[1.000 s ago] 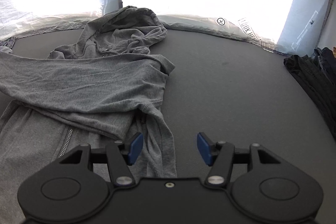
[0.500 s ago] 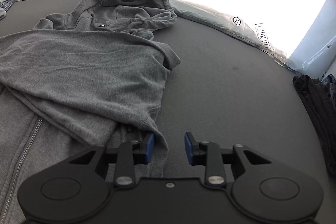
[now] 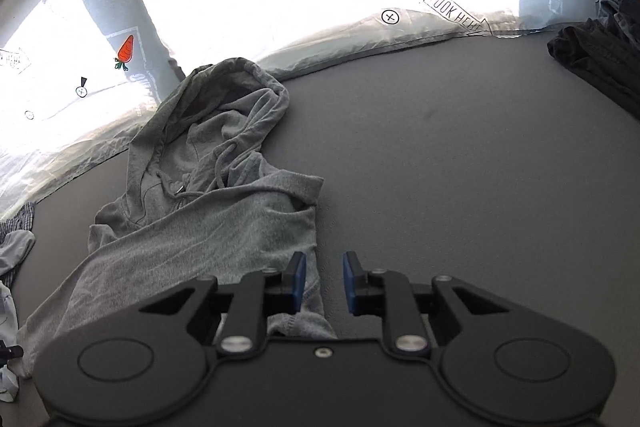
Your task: Fold clothes
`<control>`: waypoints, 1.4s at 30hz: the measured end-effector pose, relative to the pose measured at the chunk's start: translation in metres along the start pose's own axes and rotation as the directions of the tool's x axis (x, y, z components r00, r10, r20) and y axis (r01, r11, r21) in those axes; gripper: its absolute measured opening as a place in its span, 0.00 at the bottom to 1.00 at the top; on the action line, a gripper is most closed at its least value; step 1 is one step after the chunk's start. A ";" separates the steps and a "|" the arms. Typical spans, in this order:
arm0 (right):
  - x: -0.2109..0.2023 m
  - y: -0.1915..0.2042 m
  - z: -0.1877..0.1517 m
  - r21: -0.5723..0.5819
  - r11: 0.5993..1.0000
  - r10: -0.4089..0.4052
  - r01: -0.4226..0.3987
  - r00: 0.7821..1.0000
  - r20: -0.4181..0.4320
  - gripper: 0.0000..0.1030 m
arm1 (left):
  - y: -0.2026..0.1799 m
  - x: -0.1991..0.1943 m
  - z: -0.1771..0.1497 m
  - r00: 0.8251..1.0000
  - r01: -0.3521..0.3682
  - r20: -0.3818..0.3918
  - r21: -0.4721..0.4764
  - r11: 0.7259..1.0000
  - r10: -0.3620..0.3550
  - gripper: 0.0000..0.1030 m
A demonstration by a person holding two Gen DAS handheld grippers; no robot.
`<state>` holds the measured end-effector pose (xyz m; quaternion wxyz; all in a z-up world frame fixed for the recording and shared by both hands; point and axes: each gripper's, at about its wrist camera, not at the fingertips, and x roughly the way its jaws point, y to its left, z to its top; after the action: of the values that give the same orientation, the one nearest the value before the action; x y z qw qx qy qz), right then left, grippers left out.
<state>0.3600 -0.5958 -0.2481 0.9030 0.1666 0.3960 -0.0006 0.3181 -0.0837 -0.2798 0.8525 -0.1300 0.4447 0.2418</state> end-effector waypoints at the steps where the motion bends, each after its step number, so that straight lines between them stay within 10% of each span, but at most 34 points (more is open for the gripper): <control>1: 0.008 0.002 0.004 0.008 1.000 0.018 -0.018 1.000 -0.011 0.18 | 0.001 0.000 0.001 1.000 -0.007 -0.002 -0.004 1.000 0.007 0.27; 25: 0.123 -0.011 0.082 0.225 0.969 0.120 -0.101 0.990 -0.076 0.09 | 0.011 0.005 0.000 0.999 0.031 0.012 -0.043 0.999 -0.031 0.38; 28: 0.115 -0.014 0.090 0.213 0.977 0.033 -0.030 0.999 -0.011 0.28 | 0.010 0.005 0.001 0.999 0.045 0.007 -0.030 0.999 -0.045 0.44; 34: 0.077 -0.020 0.103 0.192 0.981 0.023 -0.033 0.998 0.056 0.33 | 0.011 0.003 0.004 0.997 0.061 -0.035 -0.058 0.996 -0.063 0.57; 42: 0.036 -0.012 0.039 0.112 0.992 0.053 -0.050 0.998 -0.020 0.47 | 0.013 -0.009 -0.016 0.997 0.073 -0.033 -0.090 0.993 -0.076 0.67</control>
<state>0.4110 -0.6138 -0.2527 0.8875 0.2267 0.4012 0.0025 0.2959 -0.0823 -0.2810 0.8461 -0.1886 0.4440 0.2269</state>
